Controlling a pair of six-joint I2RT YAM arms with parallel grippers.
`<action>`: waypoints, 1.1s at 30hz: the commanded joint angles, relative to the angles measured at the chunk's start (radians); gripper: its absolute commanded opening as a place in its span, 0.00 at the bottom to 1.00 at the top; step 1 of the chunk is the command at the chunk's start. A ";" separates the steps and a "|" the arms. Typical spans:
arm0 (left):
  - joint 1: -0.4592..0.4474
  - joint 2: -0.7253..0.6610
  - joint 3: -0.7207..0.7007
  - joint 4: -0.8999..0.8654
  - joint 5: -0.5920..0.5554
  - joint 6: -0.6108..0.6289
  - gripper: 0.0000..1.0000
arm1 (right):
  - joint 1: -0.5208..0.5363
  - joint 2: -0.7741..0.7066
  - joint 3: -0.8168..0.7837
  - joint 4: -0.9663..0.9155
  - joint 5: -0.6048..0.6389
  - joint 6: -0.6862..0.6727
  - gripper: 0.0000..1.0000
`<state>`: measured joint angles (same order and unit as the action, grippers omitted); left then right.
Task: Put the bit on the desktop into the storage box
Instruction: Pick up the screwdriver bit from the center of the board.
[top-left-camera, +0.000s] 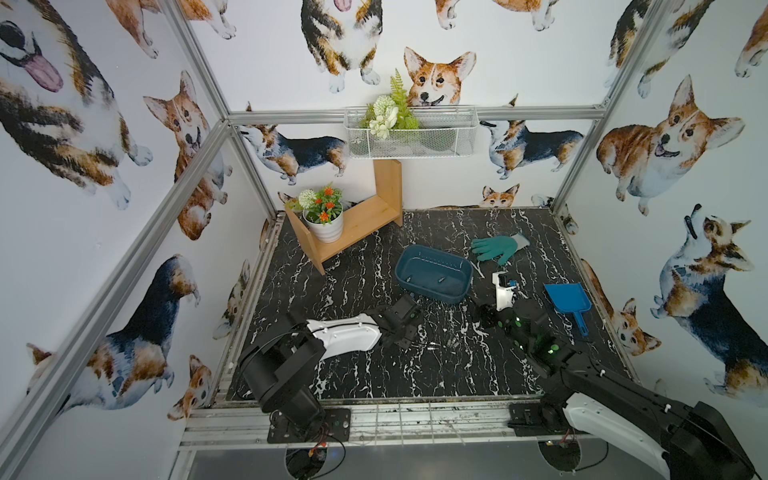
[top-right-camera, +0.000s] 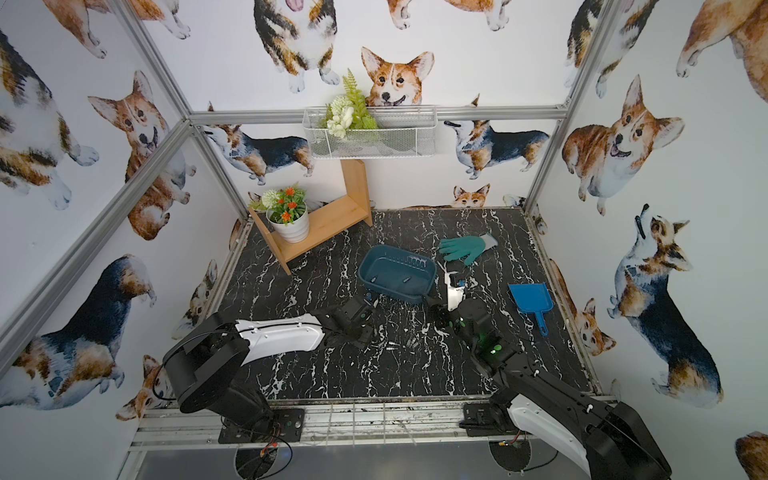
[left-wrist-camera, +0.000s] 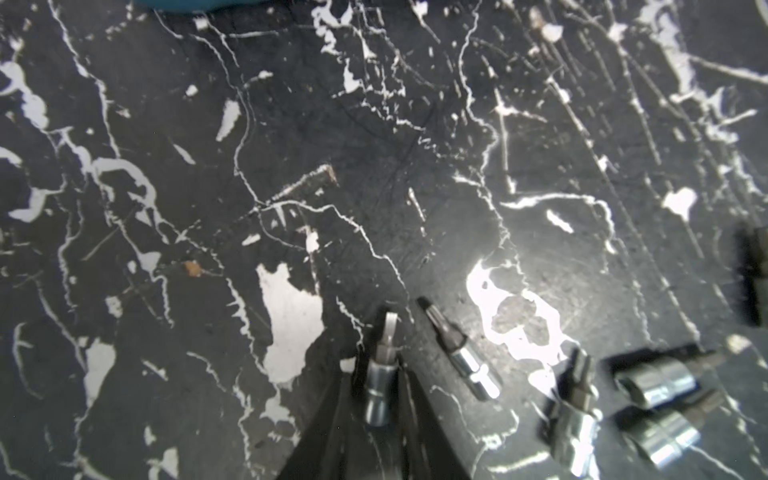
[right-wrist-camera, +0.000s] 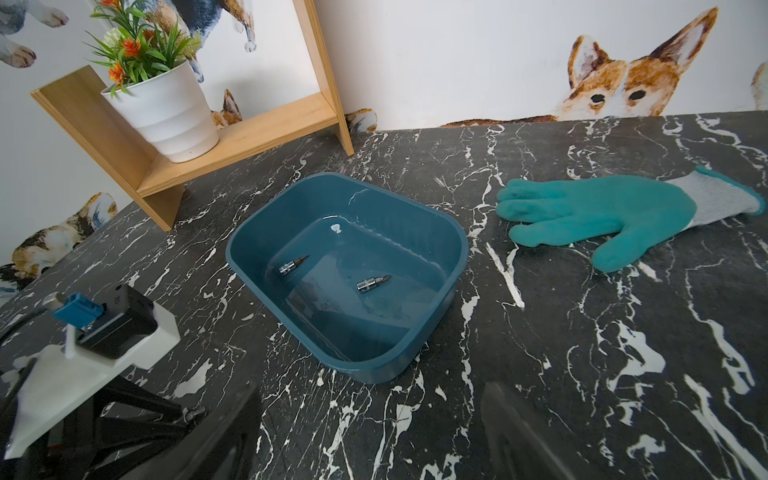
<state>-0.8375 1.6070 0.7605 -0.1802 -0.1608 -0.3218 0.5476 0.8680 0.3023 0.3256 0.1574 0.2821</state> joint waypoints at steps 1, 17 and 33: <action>-0.001 0.015 0.004 -0.033 -0.017 -0.005 0.25 | -0.001 -0.001 0.000 0.035 0.002 -0.001 0.88; -0.006 0.014 0.010 -0.035 -0.013 -0.011 0.14 | -0.002 -0.005 -0.002 0.035 0.005 -0.001 0.88; -0.004 -0.077 0.051 -0.034 -0.032 -0.025 0.08 | -0.002 -0.012 -0.002 0.030 0.007 -0.001 0.88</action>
<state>-0.8429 1.5391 0.7872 -0.2138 -0.1795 -0.3462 0.5476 0.8593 0.3012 0.3256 0.1574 0.2821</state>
